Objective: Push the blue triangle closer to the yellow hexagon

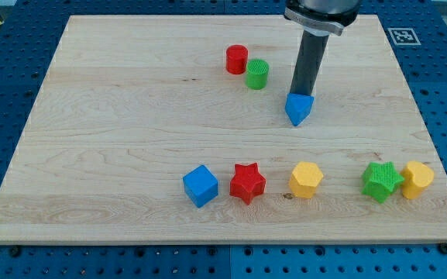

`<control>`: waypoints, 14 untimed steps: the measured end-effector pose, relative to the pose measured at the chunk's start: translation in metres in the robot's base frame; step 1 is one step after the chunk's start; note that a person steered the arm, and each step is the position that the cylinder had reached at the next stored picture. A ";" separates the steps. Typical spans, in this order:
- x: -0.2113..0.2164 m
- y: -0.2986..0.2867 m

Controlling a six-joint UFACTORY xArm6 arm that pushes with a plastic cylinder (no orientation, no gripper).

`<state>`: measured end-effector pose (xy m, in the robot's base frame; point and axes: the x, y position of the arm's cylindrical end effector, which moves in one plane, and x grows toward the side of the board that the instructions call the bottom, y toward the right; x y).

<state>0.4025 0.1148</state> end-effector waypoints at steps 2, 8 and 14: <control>0.007 -0.026; 0.048 0.011; 0.102 0.021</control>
<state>0.5044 0.1355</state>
